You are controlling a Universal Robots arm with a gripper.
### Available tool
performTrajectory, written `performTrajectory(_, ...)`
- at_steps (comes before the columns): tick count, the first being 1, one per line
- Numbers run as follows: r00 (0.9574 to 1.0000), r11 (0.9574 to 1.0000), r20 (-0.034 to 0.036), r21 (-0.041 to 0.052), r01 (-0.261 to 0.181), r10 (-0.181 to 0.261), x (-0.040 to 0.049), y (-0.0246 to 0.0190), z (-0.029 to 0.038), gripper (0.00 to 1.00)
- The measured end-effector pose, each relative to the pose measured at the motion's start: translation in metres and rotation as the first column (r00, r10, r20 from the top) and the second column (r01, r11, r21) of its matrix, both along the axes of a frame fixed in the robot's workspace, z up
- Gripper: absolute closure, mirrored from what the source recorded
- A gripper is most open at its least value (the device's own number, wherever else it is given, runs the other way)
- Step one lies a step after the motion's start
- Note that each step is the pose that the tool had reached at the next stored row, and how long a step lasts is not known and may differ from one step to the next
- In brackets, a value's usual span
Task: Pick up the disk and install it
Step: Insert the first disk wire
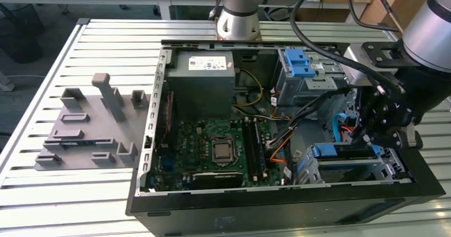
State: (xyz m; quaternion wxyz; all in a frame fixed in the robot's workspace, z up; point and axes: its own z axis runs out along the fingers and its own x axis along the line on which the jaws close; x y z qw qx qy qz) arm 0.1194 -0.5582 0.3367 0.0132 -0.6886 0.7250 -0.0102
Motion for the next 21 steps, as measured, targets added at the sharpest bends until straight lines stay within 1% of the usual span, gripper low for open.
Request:
performTrajectory(4, 1.0, 1.0, 0.0, 0.0, 0.001, -0.001, 0.0, -0.0017, -0.0007, 0.84)
performTrajectory(21, 1.0, 1.0, 0.0, -0.0002, 0.002, -0.002, 0.0001, -0.0035, -0.0036, 0.84)
